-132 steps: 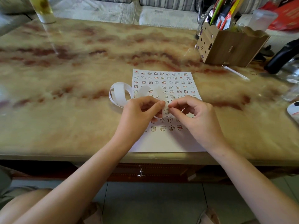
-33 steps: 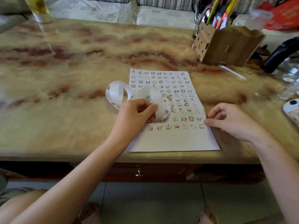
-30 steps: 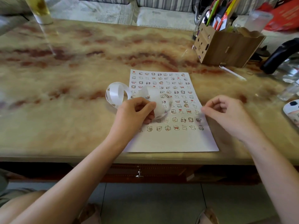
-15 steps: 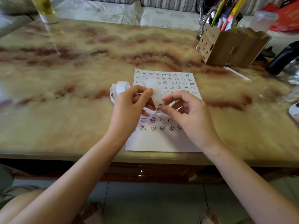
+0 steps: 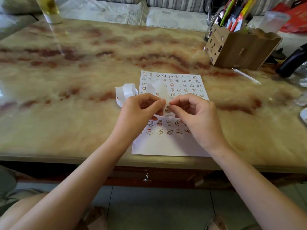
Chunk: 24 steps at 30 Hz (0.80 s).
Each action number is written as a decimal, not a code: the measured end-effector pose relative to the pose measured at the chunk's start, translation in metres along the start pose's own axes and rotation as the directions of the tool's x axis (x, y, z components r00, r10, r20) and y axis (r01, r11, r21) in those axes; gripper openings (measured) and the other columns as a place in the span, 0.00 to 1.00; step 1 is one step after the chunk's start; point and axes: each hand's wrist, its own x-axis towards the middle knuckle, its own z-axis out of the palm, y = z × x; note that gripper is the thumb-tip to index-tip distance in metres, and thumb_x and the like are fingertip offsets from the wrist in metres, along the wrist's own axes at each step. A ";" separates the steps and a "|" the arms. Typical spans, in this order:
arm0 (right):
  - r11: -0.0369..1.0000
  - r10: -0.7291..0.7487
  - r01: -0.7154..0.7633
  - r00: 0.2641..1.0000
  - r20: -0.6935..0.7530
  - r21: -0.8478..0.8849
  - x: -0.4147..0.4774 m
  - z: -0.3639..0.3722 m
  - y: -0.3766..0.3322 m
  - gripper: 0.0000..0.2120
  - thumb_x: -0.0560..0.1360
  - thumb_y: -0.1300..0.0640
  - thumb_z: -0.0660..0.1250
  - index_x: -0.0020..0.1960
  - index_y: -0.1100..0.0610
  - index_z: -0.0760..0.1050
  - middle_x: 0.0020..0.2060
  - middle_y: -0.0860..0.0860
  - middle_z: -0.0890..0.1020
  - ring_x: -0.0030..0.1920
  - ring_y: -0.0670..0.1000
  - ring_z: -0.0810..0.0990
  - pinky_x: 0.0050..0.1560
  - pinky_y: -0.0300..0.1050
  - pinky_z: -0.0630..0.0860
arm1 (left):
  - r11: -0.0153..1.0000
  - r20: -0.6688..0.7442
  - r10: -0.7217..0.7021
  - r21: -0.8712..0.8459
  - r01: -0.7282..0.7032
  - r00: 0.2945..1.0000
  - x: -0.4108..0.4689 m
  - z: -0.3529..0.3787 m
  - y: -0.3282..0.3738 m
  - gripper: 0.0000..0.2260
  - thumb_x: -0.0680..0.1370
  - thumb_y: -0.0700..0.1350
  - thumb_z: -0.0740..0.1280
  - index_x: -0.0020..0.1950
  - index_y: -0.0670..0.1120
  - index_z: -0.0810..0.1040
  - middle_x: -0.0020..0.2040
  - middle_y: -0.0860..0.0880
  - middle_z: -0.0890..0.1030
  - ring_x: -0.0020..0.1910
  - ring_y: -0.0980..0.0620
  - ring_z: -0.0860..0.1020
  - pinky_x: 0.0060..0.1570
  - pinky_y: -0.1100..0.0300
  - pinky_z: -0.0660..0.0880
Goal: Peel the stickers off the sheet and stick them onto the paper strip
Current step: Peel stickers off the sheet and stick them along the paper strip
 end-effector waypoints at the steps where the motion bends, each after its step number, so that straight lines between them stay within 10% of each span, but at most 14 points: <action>1: 1.000 -0.008 0.008 1.000 0.001 -0.013 0.000 0.000 0.000 0.05 0.72 0.62 0.73 0.45 0.53 0.81 0.36 0.44 0.82 0.36 0.44 0.80 0.39 0.36 0.76 | 1.000 0.003 -0.003 -0.001 0.003 1.000 0.000 0.000 0.000 0.06 0.77 0.42 0.68 0.46 0.40 0.83 0.38 0.46 0.84 0.36 0.59 0.81 0.36 0.68 0.76; 24: 0.913 -0.193 0.191 0.981 0.031 -0.360 -0.004 0.005 0.001 0.05 0.74 0.56 0.70 0.45 0.58 0.78 0.47 0.49 0.74 0.43 0.41 0.70 0.46 0.32 0.68 | 0.998 0.003 -0.061 0.024 0.061 0.998 0.004 -0.005 -0.003 0.06 0.77 0.43 0.69 0.45 0.41 0.83 0.36 0.48 0.84 0.35 0.59 0.82 0.39 0.66 0.78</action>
